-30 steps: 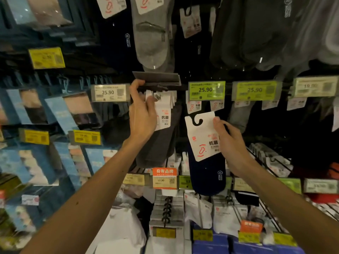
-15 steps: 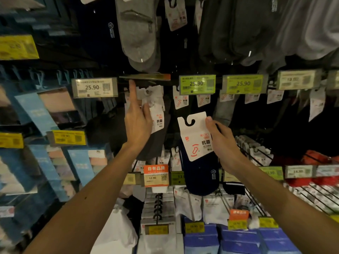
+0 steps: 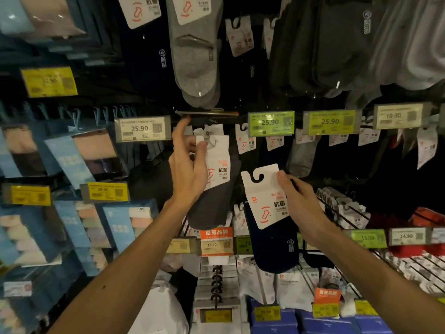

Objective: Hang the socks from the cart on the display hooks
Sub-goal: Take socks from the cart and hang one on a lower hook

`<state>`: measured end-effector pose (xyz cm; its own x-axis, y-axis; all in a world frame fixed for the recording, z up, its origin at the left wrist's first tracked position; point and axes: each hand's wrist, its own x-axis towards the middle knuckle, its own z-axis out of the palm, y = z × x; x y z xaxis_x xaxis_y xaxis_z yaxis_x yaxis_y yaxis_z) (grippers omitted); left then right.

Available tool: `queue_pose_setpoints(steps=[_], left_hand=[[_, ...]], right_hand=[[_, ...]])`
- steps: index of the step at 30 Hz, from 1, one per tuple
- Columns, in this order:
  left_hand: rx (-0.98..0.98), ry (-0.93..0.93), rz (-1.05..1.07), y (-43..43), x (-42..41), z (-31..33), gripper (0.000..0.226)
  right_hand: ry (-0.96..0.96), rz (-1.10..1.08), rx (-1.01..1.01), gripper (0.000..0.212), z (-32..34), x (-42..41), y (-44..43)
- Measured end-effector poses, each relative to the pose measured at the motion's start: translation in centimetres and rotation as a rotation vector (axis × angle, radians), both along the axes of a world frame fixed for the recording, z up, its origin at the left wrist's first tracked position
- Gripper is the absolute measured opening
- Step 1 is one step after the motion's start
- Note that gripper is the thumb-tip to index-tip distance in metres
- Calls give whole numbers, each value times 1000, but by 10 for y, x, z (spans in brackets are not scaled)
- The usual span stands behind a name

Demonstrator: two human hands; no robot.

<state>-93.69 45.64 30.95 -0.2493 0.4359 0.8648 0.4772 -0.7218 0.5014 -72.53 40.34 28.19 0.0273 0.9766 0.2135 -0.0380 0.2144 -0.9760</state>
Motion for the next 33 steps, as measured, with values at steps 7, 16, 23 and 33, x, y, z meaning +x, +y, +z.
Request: queue_pose_setpoints(steps=[7, 16, 23, 33], left_hand=[[-1, -143, -74, -7, 3, 18, 33], [-37, -167, -25, -5, 9, 24, 28], [-79, -91, -19, -7, 2, 24, 34], [-90, -78, 9, -13, 2, 32, 38]], right_hand=[[-51, 39, 66, 31, 16, -14, 3], [-80, 211, 24, 25, 40, -49, 26], [-84, 260, -33, 27, 42, -51, 34], [-28, 265, -24, 28, 45, -46, 42]])
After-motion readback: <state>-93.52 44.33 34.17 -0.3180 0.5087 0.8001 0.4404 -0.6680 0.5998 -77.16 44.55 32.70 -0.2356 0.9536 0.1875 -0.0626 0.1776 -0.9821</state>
